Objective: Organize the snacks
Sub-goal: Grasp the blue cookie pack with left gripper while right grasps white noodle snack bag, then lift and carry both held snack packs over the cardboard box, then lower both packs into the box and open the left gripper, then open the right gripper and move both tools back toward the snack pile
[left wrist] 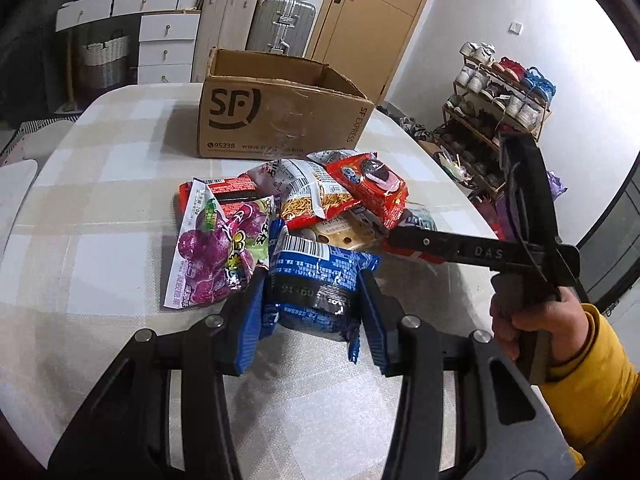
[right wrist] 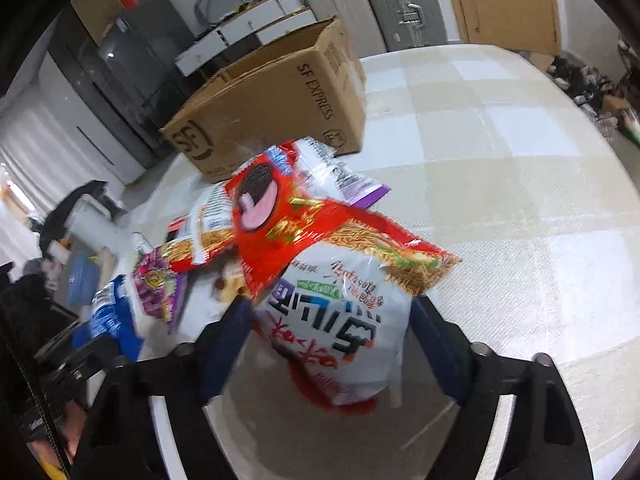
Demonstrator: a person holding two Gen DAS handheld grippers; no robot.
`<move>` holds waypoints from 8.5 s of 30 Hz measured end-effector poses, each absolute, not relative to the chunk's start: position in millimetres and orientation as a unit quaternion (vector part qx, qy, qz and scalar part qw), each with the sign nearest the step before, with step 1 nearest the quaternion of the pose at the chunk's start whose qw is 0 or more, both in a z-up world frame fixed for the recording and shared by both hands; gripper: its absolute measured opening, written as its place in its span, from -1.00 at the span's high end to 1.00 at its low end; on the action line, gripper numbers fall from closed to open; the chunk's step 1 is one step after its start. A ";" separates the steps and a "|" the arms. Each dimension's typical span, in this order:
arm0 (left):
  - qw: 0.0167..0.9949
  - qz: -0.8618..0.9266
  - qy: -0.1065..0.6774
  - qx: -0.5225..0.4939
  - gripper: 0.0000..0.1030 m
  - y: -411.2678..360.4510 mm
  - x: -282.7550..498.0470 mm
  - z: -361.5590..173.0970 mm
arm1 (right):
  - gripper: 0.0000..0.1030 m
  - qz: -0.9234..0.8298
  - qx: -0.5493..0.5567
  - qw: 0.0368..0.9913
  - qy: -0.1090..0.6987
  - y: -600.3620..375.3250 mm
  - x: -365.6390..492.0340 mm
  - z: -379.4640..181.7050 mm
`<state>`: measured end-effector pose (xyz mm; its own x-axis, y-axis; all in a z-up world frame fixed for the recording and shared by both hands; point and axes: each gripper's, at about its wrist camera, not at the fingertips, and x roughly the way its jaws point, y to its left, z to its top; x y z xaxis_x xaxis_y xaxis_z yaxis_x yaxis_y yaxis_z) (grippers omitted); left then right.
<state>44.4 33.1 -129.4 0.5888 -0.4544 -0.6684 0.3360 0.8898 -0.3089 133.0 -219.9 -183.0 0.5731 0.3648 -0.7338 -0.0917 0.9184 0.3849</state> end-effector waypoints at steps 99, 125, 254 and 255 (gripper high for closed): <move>0.940 -0.210 0.261 -0.063 0.19 59.8 -23.4 36.9 | 0.01 0.301 0.154 0.913 0.230 -198.0 24.2 22.7; 0.945 -0.183 0.269 -0.033 0.19 18.8 133.2 129.6 | 0.01 0.274 0.090 0.931 0.225 -174.6 187.9 82.6; 0.974 -0.036 0.222 -0.032 -0.99 46.7 -45.7 63.1 | -0.98 0.201 0.060 0.972 0.109 -177.8 -68.7 14.6; 0.972 -0.039 0.231 -0.030 -0.99 45.7 -43.4 54.3 | -0.98 0.198 0.063 0.971 0.114 -178.7 -63.5 9.7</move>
